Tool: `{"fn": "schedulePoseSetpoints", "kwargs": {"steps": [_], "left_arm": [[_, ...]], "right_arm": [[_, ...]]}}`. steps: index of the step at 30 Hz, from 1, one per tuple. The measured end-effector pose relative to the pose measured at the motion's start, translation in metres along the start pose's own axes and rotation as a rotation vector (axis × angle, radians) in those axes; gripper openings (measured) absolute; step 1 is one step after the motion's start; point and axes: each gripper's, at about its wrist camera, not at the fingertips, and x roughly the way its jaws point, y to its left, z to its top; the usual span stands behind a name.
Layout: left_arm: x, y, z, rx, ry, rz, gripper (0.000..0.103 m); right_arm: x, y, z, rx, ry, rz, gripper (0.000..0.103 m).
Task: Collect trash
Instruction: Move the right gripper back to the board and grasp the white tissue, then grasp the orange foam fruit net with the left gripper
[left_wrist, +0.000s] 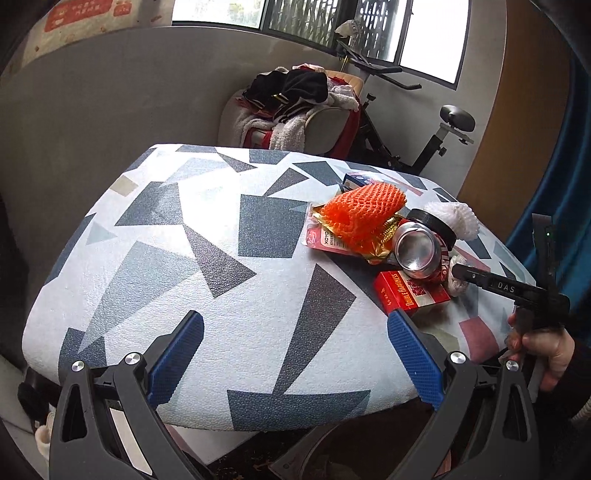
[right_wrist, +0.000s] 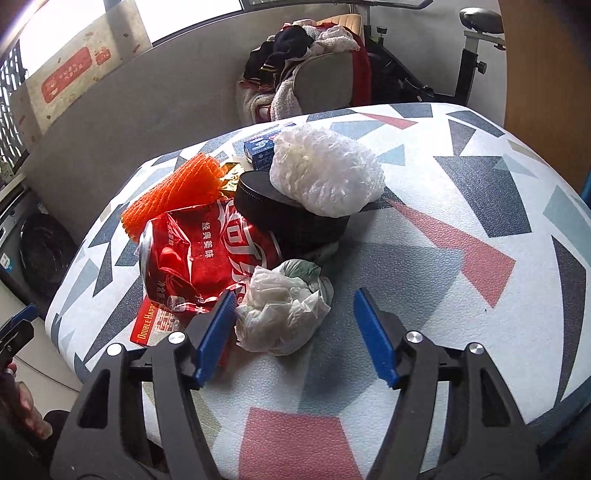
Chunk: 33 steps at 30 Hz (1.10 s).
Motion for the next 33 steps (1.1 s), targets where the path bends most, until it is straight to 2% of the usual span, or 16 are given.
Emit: {"fn": "schedulePoseSetpoints", "kwargs": {"steps": [2, 4, 10, 14, 16, 19, 20, 21, 24, 27, 29, 33], "left_arm": [[0.005, 0.001, 0.001, -0.013, 0.011, -0.014, 0.097], [0.009, 0.001, 0.002, -0.017, 0.024, -0.024, 0.097], [0.028, 0.002, 0.018, -0.090, 0.059, -0.086, 0.097], [0.049, 0.008, 0.043, -0.237, 0.071, -0.180, 0.097], [0.065, 0.010, 0.059, -0.330, 0.082, -0.237, 0.091], [0.091, 0.008, 0.081, -0.427, 0.095, -0.299, 0.090], [0.096, 0.002, 0.090, -0.400, 0.078, -0.294, 0.090], [0.100, -0.007, 0.098, -0.330, 0.058, -0.262, 0.090], [0.114, -0.041, 0.118, -0.051, 0.034, -0.167, 0.091], [0.131, -0.067, 0.127, 0.155, 0.052, -0.162, 0.092], [0.144, -0.076, 0.131, 0.192, 0.086, -0.191, 0.092], [0.169, -0.084, 0.140, 0.179, 0.154, -0.241, 0.092]], "right_arm": [[0.004, 0.002, -0.002, 0.004, 0.022, 0.016, 0.053], [0.001, 0.004, -0.004, 0.000, 0.018, 0.019, 0.048], [-0.023, 0.016, -0.011, -0.131, -0.047, -0.059, 0.047], [-0.035, 0.012, -0.015, -0.158, -0.081, -0.100, 0.047], [-0.037, 0.006, -0.017, -0.147, -0.085, -0.110, 0.047], [-0.038, -0.001, -0.019, -0.126, -0.087, -0.112, 0.047], [-0.039, -0.003, -0.020, -0.119, -0.085, -0.109, 0.047], [-0.040, -0.005, -0.020, -0.117, -0.085, -0.108, 0.047], [-0.043, -0.009, -0.020, -0.125, -0.090, -0.108, 0.047], [-0.044, -0.012, -0.019, -0.135, -0.094, -0.109, 0.047], [-0.042, -0.015, -0.017, -0.126, -0.093, -0.106, 0.047], [-0.040, -0.019, -0.015, -0.111, -0.091, -0.096, 0.047]]}}
